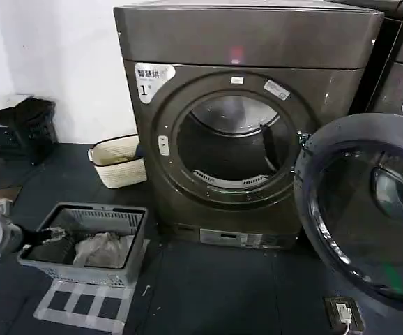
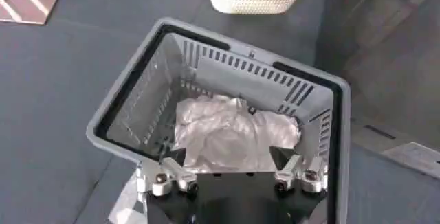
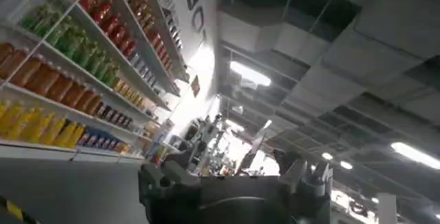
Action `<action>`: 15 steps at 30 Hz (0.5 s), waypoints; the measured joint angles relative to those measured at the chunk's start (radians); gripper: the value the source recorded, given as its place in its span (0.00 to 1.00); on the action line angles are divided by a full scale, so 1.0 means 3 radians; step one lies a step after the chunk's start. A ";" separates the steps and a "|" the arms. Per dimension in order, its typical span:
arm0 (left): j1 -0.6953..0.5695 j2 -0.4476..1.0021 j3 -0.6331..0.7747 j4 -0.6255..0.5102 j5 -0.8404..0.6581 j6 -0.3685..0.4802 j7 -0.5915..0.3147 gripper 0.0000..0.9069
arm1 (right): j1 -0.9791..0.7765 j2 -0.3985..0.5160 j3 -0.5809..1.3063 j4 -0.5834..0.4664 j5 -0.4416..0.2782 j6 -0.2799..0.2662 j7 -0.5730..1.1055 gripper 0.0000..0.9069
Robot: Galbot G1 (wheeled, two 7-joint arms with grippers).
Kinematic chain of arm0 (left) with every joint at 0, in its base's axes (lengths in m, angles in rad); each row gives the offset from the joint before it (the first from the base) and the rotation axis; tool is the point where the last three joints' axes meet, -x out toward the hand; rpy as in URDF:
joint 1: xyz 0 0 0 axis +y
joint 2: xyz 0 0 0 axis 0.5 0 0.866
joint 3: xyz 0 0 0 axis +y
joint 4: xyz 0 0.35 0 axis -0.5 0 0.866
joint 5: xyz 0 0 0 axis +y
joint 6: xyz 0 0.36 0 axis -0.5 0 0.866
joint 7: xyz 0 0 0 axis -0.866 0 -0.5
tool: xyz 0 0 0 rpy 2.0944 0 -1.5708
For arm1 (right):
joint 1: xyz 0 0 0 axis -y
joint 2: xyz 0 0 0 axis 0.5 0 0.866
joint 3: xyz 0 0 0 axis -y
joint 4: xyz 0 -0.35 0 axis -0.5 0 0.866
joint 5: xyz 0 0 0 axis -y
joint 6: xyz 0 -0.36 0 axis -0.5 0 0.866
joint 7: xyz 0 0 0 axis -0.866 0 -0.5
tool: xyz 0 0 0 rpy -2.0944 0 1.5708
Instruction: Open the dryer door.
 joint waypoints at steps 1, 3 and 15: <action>-0.0037 -0.0009 0.0034 0.0006 -0.0001 0.0000 0.0000 1.00 | 0.0000 0.0000 -0.0001 -0.0004 0.0000 0.0010 -0.0003 1.00; -0.0134 -0.0033 0.0115 0.0019 0.0002 0.0000 -0.0004 1.00 | -0.0001 0.0000 -0.0006 -0.0008 0.0000 0.0016 -0.0004 1.00; -0.0957 -0.0241 0.0846 0.0173 -0.0252 0.0000 -0.0265 1.00 | -0.0022 0.0014 0.0000 -0.0021 -0.0002 0.0050 -0.0004 1.00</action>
